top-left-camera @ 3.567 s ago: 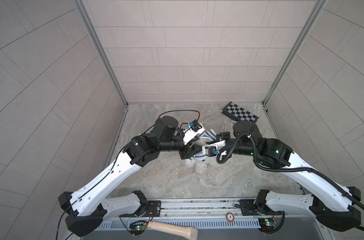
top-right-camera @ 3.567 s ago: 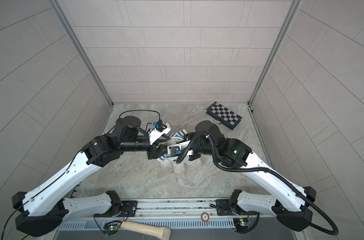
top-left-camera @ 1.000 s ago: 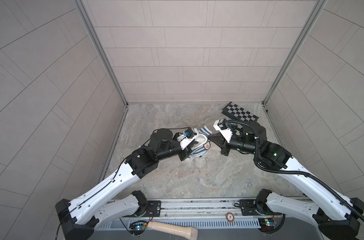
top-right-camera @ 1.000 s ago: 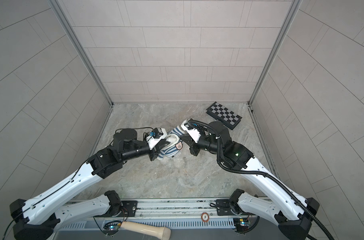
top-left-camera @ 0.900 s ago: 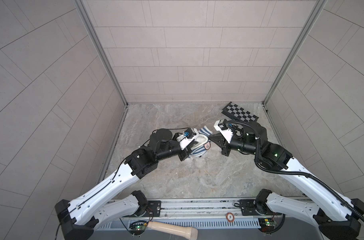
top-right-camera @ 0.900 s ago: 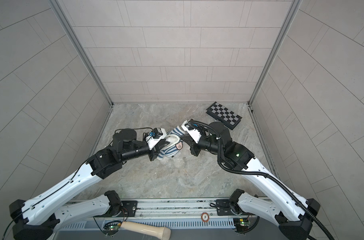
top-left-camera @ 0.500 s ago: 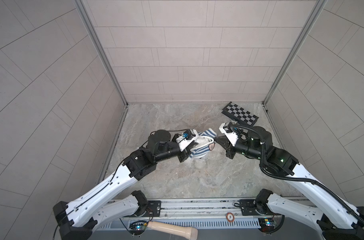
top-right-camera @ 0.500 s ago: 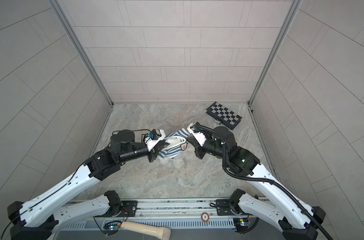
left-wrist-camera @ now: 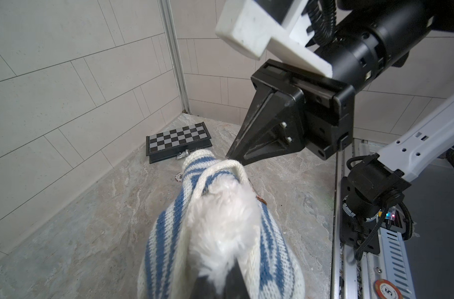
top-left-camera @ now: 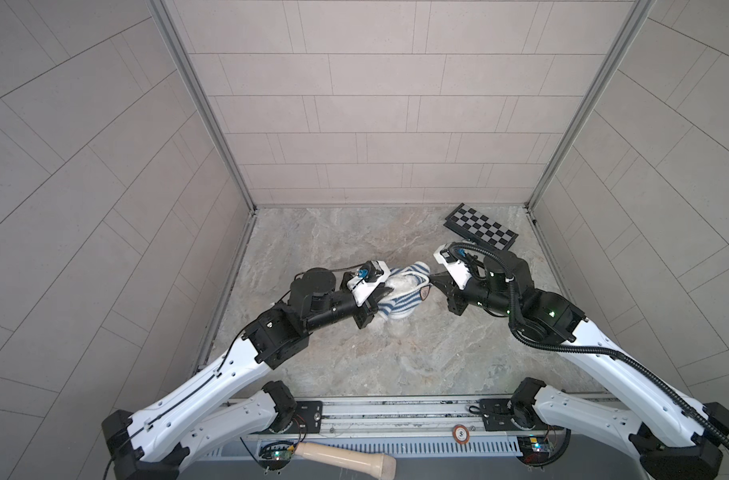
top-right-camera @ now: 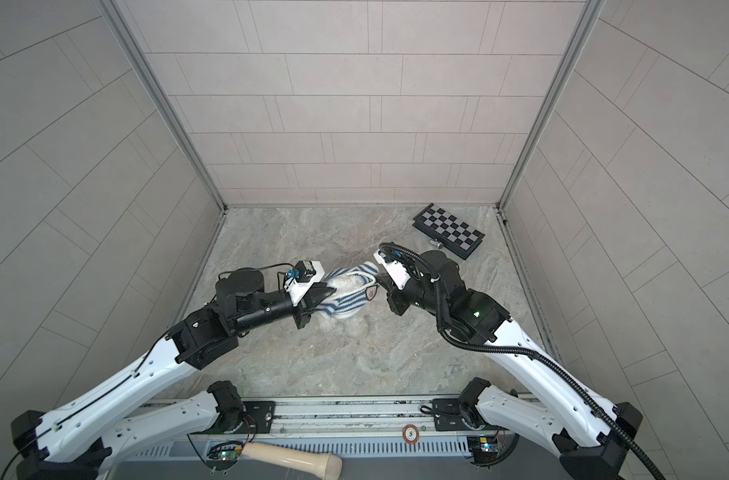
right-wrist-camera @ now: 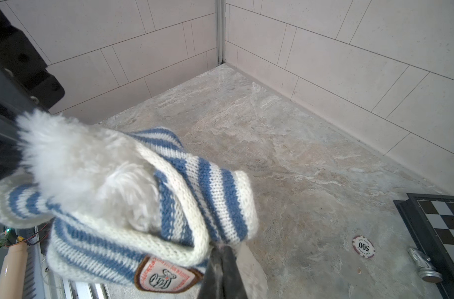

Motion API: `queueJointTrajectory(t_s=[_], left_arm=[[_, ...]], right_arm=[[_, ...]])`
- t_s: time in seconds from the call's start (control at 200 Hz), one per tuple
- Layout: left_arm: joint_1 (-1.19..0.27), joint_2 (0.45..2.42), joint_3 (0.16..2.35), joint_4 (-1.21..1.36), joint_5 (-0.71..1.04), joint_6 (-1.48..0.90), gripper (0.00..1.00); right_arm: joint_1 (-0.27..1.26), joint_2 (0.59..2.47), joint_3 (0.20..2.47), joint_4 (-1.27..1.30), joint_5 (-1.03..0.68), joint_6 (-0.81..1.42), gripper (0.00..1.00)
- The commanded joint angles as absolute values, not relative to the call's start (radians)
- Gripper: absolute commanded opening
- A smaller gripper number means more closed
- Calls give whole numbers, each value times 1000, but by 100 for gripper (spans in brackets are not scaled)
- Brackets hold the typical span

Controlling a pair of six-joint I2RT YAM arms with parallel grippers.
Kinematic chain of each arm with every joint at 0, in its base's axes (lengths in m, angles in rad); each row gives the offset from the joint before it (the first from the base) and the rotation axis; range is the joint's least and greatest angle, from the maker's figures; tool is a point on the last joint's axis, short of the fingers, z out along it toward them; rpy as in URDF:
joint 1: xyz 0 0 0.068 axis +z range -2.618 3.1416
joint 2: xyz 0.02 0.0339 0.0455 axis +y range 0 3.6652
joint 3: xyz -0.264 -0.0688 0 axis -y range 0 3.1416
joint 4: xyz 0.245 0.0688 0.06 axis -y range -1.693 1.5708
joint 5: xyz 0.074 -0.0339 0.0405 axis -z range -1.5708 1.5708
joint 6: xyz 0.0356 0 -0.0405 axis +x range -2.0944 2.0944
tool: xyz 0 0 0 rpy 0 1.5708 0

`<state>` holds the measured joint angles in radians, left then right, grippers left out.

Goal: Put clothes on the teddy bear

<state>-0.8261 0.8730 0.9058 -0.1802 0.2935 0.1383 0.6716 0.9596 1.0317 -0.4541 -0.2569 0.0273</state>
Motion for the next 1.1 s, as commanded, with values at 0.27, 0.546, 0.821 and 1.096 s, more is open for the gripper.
queueJointTrajectory(t_s=[0.27,0.546,0.821,1.096], left_arm=[[-823,797,888,-50,93,101,0],[-823,775,865,-15,184,53,0],[-824,744,844,-41,161,42,0],[-823,723,823,-9,118,21,0]], right_arm=[[655,931,992,-626,-231,-68,0],[656,996,943,-589,-177,-87,0],[652,1043,955,-605,-104,-151,0],[658,1066,930,-608,-107,-177,0]])
